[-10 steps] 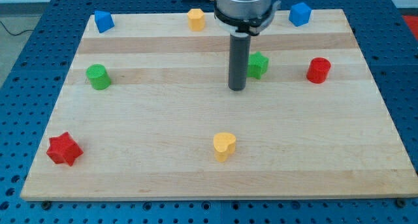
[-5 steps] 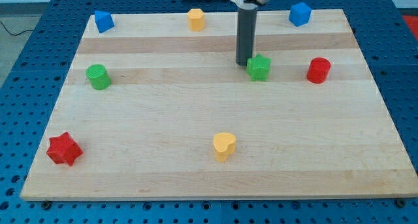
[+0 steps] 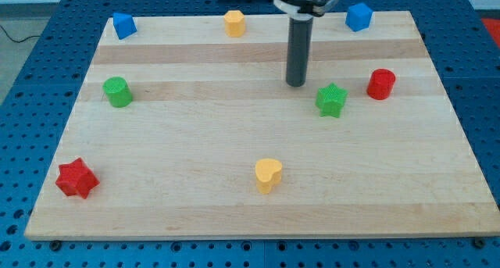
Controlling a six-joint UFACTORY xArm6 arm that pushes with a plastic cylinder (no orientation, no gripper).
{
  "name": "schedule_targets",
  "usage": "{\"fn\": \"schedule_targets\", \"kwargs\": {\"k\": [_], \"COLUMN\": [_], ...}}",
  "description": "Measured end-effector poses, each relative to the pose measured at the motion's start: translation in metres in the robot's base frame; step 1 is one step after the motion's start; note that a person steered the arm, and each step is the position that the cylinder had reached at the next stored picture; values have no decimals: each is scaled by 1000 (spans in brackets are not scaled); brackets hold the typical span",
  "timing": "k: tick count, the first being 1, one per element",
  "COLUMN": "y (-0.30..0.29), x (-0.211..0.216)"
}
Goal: Place the green star to the bottom right
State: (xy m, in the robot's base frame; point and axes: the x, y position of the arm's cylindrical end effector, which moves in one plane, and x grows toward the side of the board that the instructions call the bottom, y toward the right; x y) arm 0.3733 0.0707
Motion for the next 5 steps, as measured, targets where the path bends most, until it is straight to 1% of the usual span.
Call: {"fn": "schedule_targets", "kwargs": {"k": [1,2,3,4,5], "y": [27,38,53,47,34], "x": [35,89,132,122,96]}}
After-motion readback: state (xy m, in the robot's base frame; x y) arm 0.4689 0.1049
